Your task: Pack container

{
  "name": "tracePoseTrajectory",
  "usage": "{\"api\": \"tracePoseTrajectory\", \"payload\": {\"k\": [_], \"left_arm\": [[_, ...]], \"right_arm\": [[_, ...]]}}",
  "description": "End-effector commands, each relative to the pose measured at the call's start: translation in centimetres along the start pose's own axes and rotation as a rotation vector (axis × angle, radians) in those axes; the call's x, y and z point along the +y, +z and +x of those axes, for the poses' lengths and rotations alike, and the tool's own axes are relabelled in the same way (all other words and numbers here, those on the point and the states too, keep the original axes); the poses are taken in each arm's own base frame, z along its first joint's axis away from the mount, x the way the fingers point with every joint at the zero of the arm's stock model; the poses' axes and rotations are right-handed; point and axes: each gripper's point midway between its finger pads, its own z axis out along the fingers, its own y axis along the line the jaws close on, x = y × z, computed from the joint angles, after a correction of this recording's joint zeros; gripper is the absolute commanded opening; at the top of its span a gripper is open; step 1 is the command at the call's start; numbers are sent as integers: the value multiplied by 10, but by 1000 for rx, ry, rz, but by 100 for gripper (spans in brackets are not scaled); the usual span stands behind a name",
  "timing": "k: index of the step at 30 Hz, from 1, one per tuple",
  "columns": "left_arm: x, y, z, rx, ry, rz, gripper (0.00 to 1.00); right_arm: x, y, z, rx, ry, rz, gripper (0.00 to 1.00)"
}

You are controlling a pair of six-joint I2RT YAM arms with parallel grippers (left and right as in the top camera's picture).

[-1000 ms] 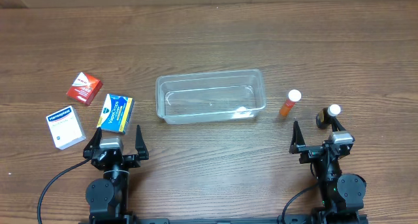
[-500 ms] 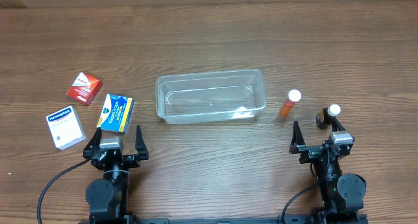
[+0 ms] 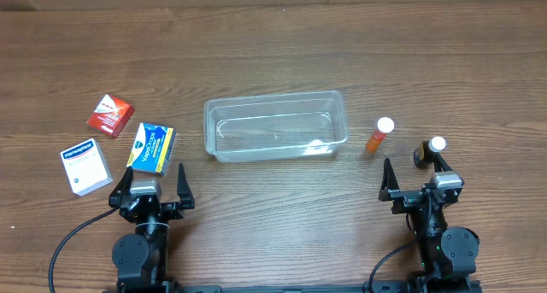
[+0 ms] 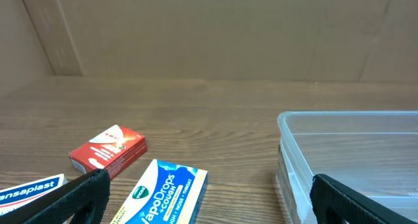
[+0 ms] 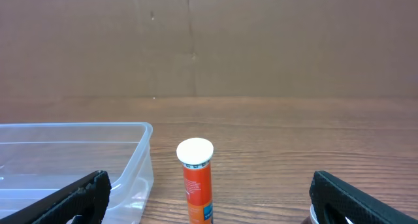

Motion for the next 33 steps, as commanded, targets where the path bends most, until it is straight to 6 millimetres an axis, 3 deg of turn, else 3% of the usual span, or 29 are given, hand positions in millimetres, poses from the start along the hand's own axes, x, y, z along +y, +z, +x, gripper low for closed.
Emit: {"api": "tracePoseTrajectory", "payload": {"k": [1, 4, 8, 10, 17, 22, 27, 31, 33], "left_arm": [[-17, -1, -4, -13, -13, 95, 100], [-24, -10, -30, -39, -9, 134, 100], [-3, -29, -93, -28, 17, 9, 100], [3, -33, -114, 25, 18, -31, 100], [47, -38, -158, 379, -29, -315, 100], [61, -31, -199, 394, -29, -406, 100], [86, -32, -192, 431, -49, -502, 100], [100, -15, -163, 550, -116, -395, 100], [119, -11, -145, 604, -180, -384, 100]], "right_arm": [[0, 0, 0, -9, -5, -1, 100], [0, 0, 0, -9, -4, -1, 100], [0, 0, 0, -9, -5, -1, 100], [0, 0, 0, -9, -4, -1, 100], [0, 0, 0, -9, -5, -1, 100], [0, 0, 0, -9, -4, -1, 100], [0, 0, 0, -9, -4, -1, 100], [0, 0, 0, -9, -5, -1, 100], [0, 0, 0, -9, -5, -1, 100]]}}
